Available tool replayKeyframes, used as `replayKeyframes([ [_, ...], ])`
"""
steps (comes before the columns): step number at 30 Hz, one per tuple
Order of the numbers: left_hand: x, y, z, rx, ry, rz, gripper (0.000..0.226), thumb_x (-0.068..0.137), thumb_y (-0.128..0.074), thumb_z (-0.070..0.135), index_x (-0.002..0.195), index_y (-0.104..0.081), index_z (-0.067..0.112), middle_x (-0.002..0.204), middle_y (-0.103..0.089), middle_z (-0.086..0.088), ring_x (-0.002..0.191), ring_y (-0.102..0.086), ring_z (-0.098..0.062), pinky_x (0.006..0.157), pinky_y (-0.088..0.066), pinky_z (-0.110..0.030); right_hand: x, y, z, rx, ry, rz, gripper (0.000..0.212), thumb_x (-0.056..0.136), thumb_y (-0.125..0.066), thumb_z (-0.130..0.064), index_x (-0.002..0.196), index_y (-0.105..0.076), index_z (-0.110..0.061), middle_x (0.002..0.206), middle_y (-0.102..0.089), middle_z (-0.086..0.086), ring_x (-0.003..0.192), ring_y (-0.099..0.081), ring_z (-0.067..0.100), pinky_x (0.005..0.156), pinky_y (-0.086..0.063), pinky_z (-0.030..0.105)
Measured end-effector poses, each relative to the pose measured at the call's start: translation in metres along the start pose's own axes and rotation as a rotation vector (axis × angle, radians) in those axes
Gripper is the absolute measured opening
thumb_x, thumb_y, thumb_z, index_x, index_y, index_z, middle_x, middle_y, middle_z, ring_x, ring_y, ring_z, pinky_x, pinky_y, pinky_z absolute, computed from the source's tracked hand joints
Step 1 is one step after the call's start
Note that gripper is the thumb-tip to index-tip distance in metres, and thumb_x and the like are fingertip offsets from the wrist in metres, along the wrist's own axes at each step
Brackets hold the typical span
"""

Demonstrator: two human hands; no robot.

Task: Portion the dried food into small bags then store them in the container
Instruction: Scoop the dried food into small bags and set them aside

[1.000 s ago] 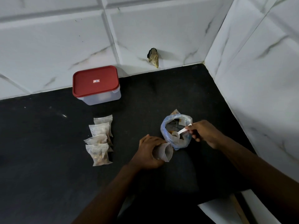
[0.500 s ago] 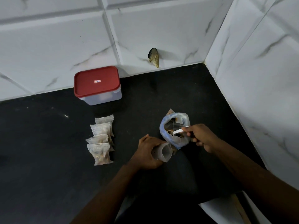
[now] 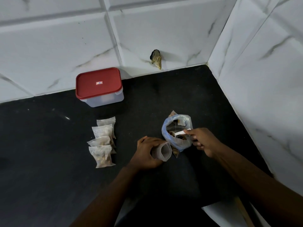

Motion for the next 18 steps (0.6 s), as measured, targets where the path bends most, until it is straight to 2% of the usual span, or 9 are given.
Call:
replayKeyframes([
  [3, -0.002, 0.001, 0.003, -0.024, -0.011, 0.014, 0.060, 0.072, -0.069, 0.059, 0.128, -0.054, 0.044, 0.127, -0.054, 0.028, 0.124, -0.037, 0.024, 0.116, -0.004, -0.015, 0.001, 0.009, 0.005, 0.056, -0.015, -0.005, 0.022, 0.095, -0.066, -0.030, 0.103, -0.075, -0.010, 0.051, -0.046, -0.009, 0.044, -0.033, 0.006, 0.041, -0.025, 0.019],
  [7, -0.003, 0.002, 0.007, -0.024, -0.005, 0.013, 0.060, 0.070, -0.068, 0.060, 0.126, -0.054, 0.044, 0.126, -0.054, 0.027, 0.127, -0.043, 0.011, 0.117, -0.007, -0.017, 0.000, 0.007, 0.004, 0.075, -0.005, -0.028, 0.022, 0.096, -0.065, -0.028, 0.102, -0.075, -0.009, 0.054, -0.042, -0.008, 0.045, -0.030, 0.006, 0.045, -0.021, 0.021],
  [11, -0.001, 0.001, 0.002, -0.032, 0.025, 0.003, 0.059, 0.071, -0.076, 0.054, 0.124, -0.055, 0.043, 0.126, -0.057, 0.026, 0.128, -0.048, 0.004, 0.124, -0.021, -0.039, 0.005, 0.008, 0.007, 0.137, -0.033, -0.047, 0.023, 0.095, -0.065, -0.027, 0.103, -0.075, -0.008, 0.054, -0.039, -0.009, 0.045, -0.029, 0.006, 0.044, -0.021, 0.020],
  [14, 0.000, 0.003, -0.004, -0.070, 0.046, 0.042, 0.050, 0.073, -0.083, 0.052, 0.117, -0.062, 0.042, 0.119, -0.065, 0.024, 0.120, -0.058, -0.002, 0.112, -0.041, -0.050, 0.008, 0.014, 0.015, 0.215, -0.060, -0.086, 0.028, 0.094, -0.065, -0.027, 0.112, -0.074, -0.007, 0.053, -0.039, -0.009, 0.043, -0.029, 0.005, 0.038, -0.024, 0.018],
  [16, 0.001, 0.009, 0.002, -0.131, 0.032, 0.079, 0.044, 0.075, -0.085, 0.045, 0.114, -0.066, 0.037, 0.113, -0.069, 0.021, 0.113, -0.064, -0.005, 0.104, -0.049, -0.047, 0.011, 0.017, 0.017, 0.271, -0.060, -0.123, 0.029, 0.095, -0.063, -0.025, 0.116, -0.072, -0.006, 0.054, -0.037, -0.009, 0.043, -0.028, 0.005, 0.036, -0.023, 0.019],
  [18, 0.001, 0.015, 0.010, -0.200, 0.025, 0.115, 0.040, 0.076, -0.086, 0.038, 0.111, -0.069, 0.029, 0.108, -0.070, 0.016, 0.106, -0.068, -0.008, 0.095, -0.056, -0.040, 0.010, 0.018, 0.014, 0.315, -0.049, -0.177, 0.024, 0.096, -0.061, -0.025, 0.110, -0.072, -0.009, 0.056, -0.033, -0.008, 0.043, -0.026, 0.005, 0.036, -0.021, 0.019],
])
Point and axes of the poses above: each hand's wrist, its own x-axis towards the middle knuckle, its own y-axis out of the back of the hand, z = x × y, the point moved 9 cm from there along x, towards the middle knuckle
